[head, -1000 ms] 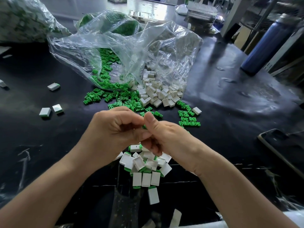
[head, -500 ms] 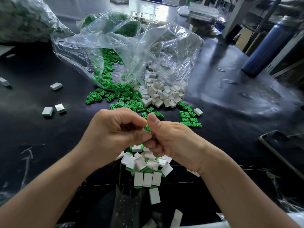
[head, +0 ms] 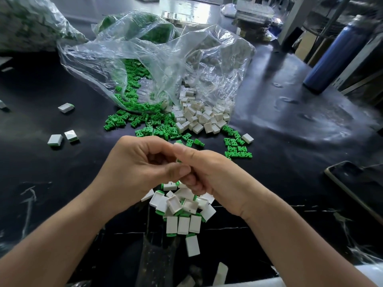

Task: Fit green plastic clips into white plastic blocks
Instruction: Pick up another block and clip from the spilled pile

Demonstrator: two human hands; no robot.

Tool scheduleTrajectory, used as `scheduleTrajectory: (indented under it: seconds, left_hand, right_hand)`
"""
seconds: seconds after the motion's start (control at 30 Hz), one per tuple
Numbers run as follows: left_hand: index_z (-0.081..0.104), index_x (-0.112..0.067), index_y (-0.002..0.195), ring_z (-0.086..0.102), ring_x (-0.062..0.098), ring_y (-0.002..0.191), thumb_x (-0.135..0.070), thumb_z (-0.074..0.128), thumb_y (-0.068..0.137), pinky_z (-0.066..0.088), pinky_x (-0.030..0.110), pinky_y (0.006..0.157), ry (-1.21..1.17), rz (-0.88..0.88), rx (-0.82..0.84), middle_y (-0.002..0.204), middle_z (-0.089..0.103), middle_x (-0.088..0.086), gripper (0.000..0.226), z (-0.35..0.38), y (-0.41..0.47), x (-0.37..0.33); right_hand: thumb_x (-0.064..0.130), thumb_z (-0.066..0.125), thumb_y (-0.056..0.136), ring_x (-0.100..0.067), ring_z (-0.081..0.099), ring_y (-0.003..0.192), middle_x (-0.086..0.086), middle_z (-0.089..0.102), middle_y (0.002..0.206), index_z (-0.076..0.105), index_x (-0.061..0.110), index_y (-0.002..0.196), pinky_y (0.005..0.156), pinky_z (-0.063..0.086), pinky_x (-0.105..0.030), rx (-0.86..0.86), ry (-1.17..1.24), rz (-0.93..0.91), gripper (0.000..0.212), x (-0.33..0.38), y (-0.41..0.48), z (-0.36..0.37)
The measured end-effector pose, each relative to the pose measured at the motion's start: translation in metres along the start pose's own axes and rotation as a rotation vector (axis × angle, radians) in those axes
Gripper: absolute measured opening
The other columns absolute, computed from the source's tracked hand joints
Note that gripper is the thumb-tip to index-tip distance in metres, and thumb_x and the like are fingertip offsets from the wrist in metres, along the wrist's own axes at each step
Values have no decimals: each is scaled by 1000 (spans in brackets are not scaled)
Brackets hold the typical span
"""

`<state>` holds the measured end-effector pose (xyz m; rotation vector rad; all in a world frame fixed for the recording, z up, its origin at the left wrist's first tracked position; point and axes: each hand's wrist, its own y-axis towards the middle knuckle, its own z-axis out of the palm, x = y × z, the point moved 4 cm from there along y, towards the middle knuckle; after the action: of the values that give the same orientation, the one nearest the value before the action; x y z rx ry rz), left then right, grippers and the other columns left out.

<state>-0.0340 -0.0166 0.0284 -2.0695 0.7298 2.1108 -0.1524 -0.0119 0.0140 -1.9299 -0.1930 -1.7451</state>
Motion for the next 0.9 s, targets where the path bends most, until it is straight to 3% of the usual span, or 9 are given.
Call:
scheduleTrajectory:
  seconds: [0.13, 0.27, 0.37, 0.47, 0.6, 0.83, 0.9]
  left_hand:
    - [72, -10, 74, 67, 29, 62, -22, 85, 51, 57, 34, 58, 109, 32, -77, 71, 66, 13, 29, -2, 0, 1]
    - [73, -14, 72, 64, 26, 62, -27, 75, 55, 57, 35, 58, 79, 68, -119, 71, 63, 13, 22, -1, -2, 2]
    - [73, -14, 69, 62, 19, 62, -27, 74, 56, 55, 29, 57, 61, 71, -131, 68, 62, 6, 19, 1, -2, 4]
    - [72, -14, 67, 59, 10, 61, -25, 74, 55, 51, 23, 56, 20, 68, -164, 65, 60, -6, 16, 3, -3, 5]
    - [71, -12, 66, 59, 14, 62, -24, 73, 55, 53, 27, 57, -3, 57, -202, 65, 59, -5, 16, 4, -4, 7]
    - [70, -5, 65, 60, 29, 59, -16, 78, 50, 56, 40, 57, -43, 38, -216, 65, 57, 8, 20, 5, -4, 4]
    - [69, 1, 66, 61, 37, 54, -8, 82, 48, 55, 42, 52, -86, 40, -196, 65, 57, 16, 24, 7, -3, 1]
  right_hand:
    - [45, 56, 73, -5, 27, 47, 12, 36, 46, 51, 19, 69, 42, 21, -15, -14, 94, 3, 27, -2, 1, 5]
    - [42, 62, 74, -2, 30, 45, 14, 42, 43, 53, 19, 66, 41, 24, -13, -18, 165, -15, 26, -1, 0, 5]
    - [41, 63, 75, -2, 28, 44, 14, 36, 45, 53, 24, 58, 41, 25, -12, -24, 209, -21, 25, -1, 0, 7]
    - [33, 54, 84, -3, 28, 40, 14, 31, 43, 54, 25, 43, 39, 25, -10, -48, 204, -27, 43, -1, 0, 9]
    - [29, 45, 92, -1, 34, 33, 15, 37, 34, 60, 32, 38, 38, 25, -8, -72, 136, -42, 56, 3, -1, 11]
    - [32, 50, 91, -2, 25, 38, 14, 30, 41, 55, 24, 46, 40, 22, -11, -33, 169, -63, 47, 5, -3, 11]
    - [51, 51, 84, -5, 21, 47, 11, 27, 49, 56, 14, 71, 43, 20, -15, 14, 159, -40, 39, 5, -2, 9]
